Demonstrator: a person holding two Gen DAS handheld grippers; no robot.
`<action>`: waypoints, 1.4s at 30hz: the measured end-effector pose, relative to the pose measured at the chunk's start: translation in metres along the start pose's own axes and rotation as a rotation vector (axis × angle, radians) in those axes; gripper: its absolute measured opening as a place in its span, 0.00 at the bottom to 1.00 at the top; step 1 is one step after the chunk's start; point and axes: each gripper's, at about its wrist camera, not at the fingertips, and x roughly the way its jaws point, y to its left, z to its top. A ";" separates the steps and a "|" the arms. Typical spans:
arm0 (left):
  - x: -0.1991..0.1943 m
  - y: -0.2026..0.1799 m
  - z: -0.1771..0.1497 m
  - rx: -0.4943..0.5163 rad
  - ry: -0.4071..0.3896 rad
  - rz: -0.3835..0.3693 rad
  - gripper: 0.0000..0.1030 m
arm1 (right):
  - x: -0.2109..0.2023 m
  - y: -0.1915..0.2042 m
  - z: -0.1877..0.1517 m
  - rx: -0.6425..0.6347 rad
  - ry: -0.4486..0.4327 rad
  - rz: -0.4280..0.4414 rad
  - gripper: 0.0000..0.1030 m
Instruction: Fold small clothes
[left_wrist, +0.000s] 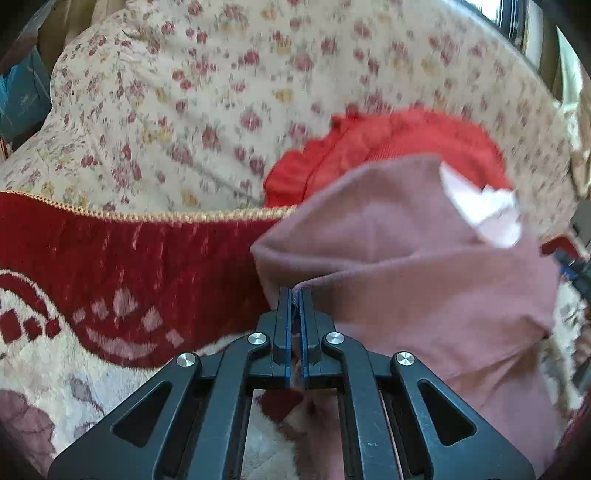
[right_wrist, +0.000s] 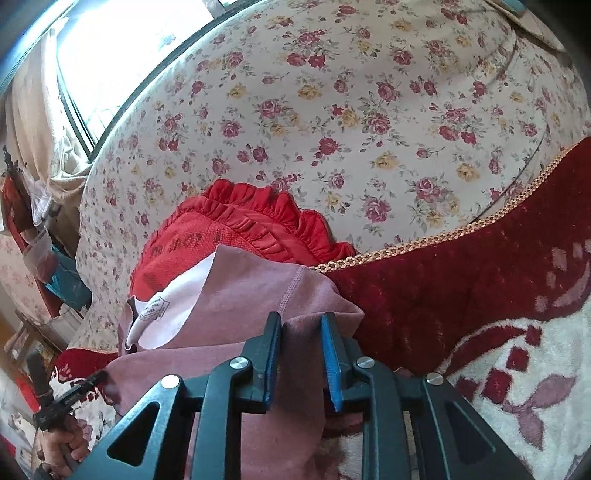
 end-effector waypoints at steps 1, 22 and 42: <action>0.004 0.000 -0.001 -0.002 0.018 -0.002 0.02 | -0.001 0.000 0.000 -0.001 -0.001 -0.002 0.20; 0.014 -0.036 -0.002 0.011 -0.028 0.002 0.04 | 0.007 0.058 -0.067 -0.312 0.269 -0.070 0.20; -0.017 -0.035 0.011 -0.082 -0.120 0.009 0.11 | -0.013 0.025 -0.038 -0.145 0.141 -0.014 0.21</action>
